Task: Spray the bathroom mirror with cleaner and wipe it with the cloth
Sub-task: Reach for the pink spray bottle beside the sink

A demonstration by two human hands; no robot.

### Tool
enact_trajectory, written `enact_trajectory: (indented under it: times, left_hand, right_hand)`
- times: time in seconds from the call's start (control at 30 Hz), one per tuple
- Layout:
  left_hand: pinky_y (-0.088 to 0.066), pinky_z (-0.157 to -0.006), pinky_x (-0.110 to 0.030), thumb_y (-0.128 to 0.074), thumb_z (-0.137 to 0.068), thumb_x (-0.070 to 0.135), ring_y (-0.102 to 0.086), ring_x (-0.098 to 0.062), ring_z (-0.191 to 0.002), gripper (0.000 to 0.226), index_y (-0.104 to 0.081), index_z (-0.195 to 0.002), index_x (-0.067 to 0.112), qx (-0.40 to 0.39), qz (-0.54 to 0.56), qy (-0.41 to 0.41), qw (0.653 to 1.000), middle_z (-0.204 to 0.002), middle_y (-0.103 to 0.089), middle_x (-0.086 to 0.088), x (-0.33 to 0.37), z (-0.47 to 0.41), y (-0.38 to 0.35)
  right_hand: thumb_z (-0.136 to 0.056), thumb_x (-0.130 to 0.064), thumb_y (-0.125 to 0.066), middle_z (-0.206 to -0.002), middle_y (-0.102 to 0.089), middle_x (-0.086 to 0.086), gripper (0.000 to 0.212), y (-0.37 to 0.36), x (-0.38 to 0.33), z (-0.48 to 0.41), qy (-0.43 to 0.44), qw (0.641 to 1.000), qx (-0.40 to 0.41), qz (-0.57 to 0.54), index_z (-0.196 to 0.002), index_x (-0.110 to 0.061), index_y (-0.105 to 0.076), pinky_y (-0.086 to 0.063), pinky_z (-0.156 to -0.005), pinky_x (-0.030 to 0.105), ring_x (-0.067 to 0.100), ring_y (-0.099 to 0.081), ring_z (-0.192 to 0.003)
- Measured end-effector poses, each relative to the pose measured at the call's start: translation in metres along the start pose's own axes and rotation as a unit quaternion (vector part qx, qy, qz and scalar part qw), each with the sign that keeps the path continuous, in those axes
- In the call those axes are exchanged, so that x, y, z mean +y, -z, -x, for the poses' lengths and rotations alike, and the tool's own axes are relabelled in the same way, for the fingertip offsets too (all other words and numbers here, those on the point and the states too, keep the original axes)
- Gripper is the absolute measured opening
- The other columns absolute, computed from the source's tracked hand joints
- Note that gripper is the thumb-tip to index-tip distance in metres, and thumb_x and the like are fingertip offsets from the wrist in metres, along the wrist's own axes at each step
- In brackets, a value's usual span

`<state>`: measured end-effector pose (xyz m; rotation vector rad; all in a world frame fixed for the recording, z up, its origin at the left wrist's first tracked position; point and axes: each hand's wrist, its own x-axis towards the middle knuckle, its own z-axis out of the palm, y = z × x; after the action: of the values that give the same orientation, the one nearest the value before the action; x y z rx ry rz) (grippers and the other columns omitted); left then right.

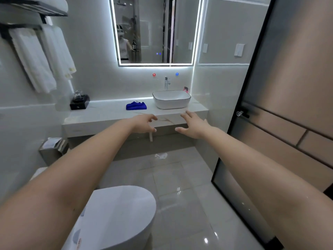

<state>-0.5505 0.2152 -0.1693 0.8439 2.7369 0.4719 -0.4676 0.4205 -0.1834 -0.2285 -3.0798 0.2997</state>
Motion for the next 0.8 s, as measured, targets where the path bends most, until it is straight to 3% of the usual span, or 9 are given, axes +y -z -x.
enact_trajectory:
  times: [0.2, 0.33, 0.43, 0.5, 0.63, 0.8]
  left_hand:
    - [-0.032, -0.107, -0.035, -0.058, -0.089, 0.03, -0.04, -0.022, -0.13, 0.06, -0.031, -0.142, 0.026, 0.003, -0.004, 0.029, 1.0, -0.146, -0.038, -0.001, -0.024, -0.103, 0.009]
    - [-0.033, -0.103, -0.031, -0.057, -0.089, 0.031, -0.041, -0.021, -0.129, 0.059, -0.032, -0.142, 0.025, 0.064, 0.012, 0.049, 0.997, -0.145, -0.04, 0.001, -0.019, -0.187, 0.043]
    - [-0.036, -0.097, -0.029, -0.059, -0.088, 0.03, -0.045, -0.022, -0.125, 0.058, -0.034, -0.141, 0.025, 0.098, 0.028, 0.049, 0.994, -0.143, -0.042, 0.0, -0.001, -0.25, 0.067]
    - [-0.036, -0.093, -0.026, -0.058, -0.089, 0.029, -0.047, -0.021, -0.122, 0.056, -0.036, -0.14, 0.025, 0.116, 0.038, 0.039, 0.992, -0.143, -0.043, 0.0, 0.01, -0.291, 0.075]
    - [-0.037, -0.101, -0.032, -0.058, -0.089, 0.029, -0.045, -0.021, -0.123, 0.056, -0.035, -0.14, 0.027, 0.071, 0.027, 0.052, 0.996, -0.143, -0.041, 0.001, 0.009, -0.361, 0.074]
    - [-0.036, -0.099, -0.03, -0.058, -0.089, 0.032, -0.046, -0.021, -0.123, 0.058, -0.033, -0.141, 0.027, 0.06, 0.014, 0.059, 0.996, -0.145, -0.04, 0.001, -0.01, -0.458, 0.085]
  right_hand:
    - [-0.09, -0.056, -0.046, -0.16, -0.002, -0.002, 0.075, -0.001, 0.037, -0.117, 0.039, 0.999, -0.012, 0.021, -0.15, -0.026, -0.013, -0.012, -0.113, 0.056, 0.019, -0.004, -0.147]
    - [-0.092, -0.054, -0.045, -0.16, -0.004, 0.0, 0.073, 0.027, 0.062, -0.215, 0.094, 0.995, 0.025, 0.016, -0.15, -0.023, -0.015, -0.016, -0.116, 0.048, 0.02, -0.005, -0.147]
    - [-0.091, -0.057, -0.043, -0.16, -0.006, -0.001, 0.073, 0.05, 0.087, -0.28, 0.113, 0.992, 0.041, 0.026, -0.15, -0.025, -0.015, -0.017, -0.115, 0.053, 0.02, -0.009, -0.146]
    - [-0.092, -0.055, -0.043, -0.16, -0.008, 0.0, 0.071, 0.065, 0.11, -0.324, 0.113, 0.992, 0.056, 0.014, -0.15, -0.023, -0.016, -0.019, -0.116, 0.05, 0.019, -0.01, -0.146]
    - [-0.092, -0.054, -0.045, -0.159, -0.008, 0.001, 0.072, 0.063, 0.148, -0.394, 0.108, 0.993, 0.048, -0.029, -0.15, -0.022, -0.017, -0.021, -0.115, 0.05, 0.02, -0.012, -0.146]
    - [-0.09, -0.056, -0.047, -0.159, -0.007, -0.001, 0.073, 0.027, 0.191, -0.48, 0.092, 0.995, 0.026, -0.032, -0.149, -0.026, -0.018, -0.017, -0.114, 0.057, 0.019, -0.006, -0.146]
